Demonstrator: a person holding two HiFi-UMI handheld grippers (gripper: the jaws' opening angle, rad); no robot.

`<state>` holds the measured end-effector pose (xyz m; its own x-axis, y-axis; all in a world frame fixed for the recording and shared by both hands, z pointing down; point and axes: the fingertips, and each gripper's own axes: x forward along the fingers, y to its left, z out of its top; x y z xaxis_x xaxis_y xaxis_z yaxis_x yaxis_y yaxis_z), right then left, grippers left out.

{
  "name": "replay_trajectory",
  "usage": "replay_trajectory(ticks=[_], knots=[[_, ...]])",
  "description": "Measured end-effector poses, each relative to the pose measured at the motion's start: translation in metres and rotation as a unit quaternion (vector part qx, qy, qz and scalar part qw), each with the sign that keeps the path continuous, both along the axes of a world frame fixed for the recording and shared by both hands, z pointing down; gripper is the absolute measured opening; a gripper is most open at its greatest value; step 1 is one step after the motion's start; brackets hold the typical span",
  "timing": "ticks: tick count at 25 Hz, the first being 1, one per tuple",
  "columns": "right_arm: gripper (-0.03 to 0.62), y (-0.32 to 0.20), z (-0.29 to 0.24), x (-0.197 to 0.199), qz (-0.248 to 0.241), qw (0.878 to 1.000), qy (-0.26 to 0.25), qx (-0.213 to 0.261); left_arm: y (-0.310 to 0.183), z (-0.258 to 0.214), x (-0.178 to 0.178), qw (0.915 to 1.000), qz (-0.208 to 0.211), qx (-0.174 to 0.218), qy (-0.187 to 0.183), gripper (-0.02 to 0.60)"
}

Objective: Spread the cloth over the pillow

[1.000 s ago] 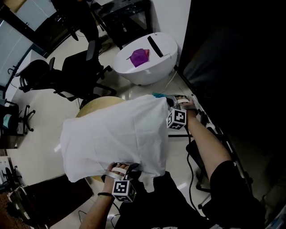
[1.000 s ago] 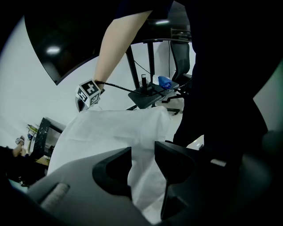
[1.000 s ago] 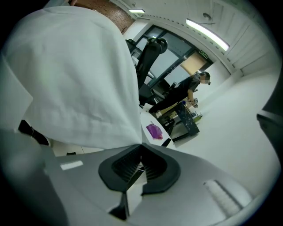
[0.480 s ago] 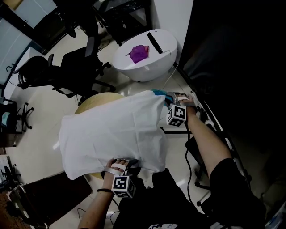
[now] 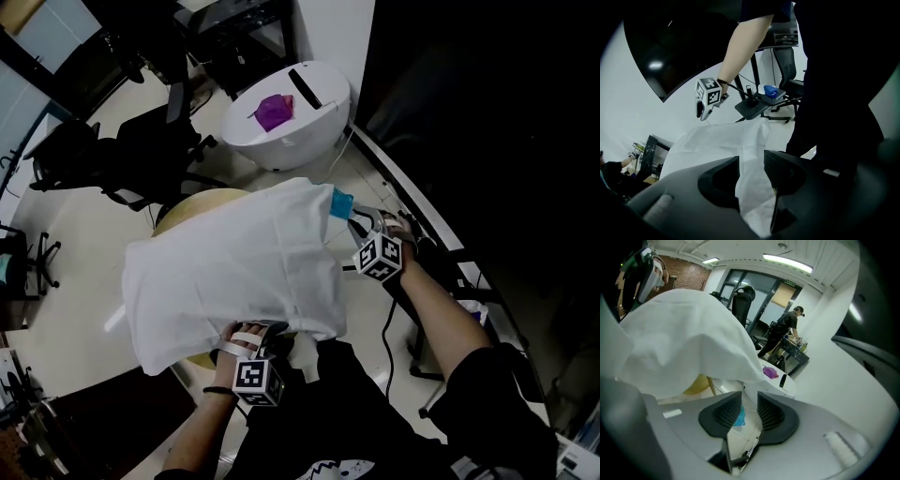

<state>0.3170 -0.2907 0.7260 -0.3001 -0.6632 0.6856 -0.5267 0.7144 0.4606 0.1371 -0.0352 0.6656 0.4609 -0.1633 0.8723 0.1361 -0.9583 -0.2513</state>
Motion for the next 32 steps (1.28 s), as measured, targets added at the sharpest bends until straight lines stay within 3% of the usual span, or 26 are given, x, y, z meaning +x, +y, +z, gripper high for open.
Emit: replay_trajectory(ticks=[10, 16, 19, 23, 27, 30, 32], knots=[[0.12, 0.143, -0.043, -0.011, 0.095, 0.995, -0.04, -0.001, 0.022, 0.025, -0.038, 0.9957, 0.033, 0.065, -0.057, 0.155], [0.12, 0.211, -0.049, -0.031, 0.164, 0.984, -0.069, -0.007, 0.018, 0.046, -0.043, 0.9867, 0.051, 0.131, -0.083, 0.155], [0.121, 0.238, -0.043, -0.048, 0.171, 0.981, -0.089, -0.024, 0.019, 0.054, -0.039, 0.9828, 0.049, 0.154, -0.089, 0.156], [0.134, 0.272, -0.022, -0.068, 0.169, 0.978, -0.109, -0.056, 0.018, 0.068, -0.044, 0.9763, 0.047, 0.18, -0.11, 0.214], [0.163, 0.287, -0.006, -0.072, 0.164, 0.978, -0.109, -0.07, 0.012, 0.068, -0.041, 0.9751, 0.018, 0.192, -0.109, 0.214], [0.166, 0.298, 0.007, -0.08, 0.155, 0.978, -0.108, -0.082, 0.007, 0.065, -0.042, 0.9736, 0.001, 0.199, -0.111, 0.117], [0.166, 0.299, 0.014, -0.083, 0.149, 0.979, -0.109, -0.087, 0.003, 0.062, -0.041, 0.9726, -0.009, 0.202, -0.115, 0.085]])
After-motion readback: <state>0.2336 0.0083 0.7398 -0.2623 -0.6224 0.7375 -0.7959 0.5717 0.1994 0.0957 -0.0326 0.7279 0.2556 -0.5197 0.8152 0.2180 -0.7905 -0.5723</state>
